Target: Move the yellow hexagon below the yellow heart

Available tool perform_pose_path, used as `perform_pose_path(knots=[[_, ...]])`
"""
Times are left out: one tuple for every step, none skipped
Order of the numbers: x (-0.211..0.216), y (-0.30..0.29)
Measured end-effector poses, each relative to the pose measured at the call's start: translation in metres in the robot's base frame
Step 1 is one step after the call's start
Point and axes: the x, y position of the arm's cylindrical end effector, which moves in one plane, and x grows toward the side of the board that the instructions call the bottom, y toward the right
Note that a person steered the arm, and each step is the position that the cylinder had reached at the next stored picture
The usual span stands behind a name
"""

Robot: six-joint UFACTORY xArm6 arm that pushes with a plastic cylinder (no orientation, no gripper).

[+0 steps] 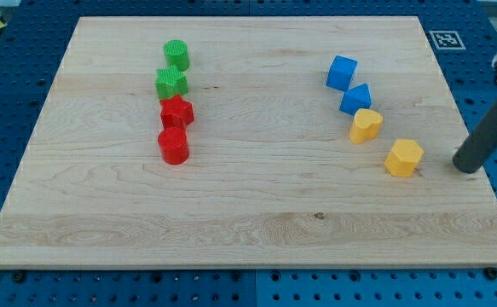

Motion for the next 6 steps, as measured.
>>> perform_pose_path(knots=[[-0.001,-0.006],[-0.001,-0.017],[-0.001,-0.038],[-0.001,-0.046],[-0.001,-0.054],[-0.001,-0.070]])
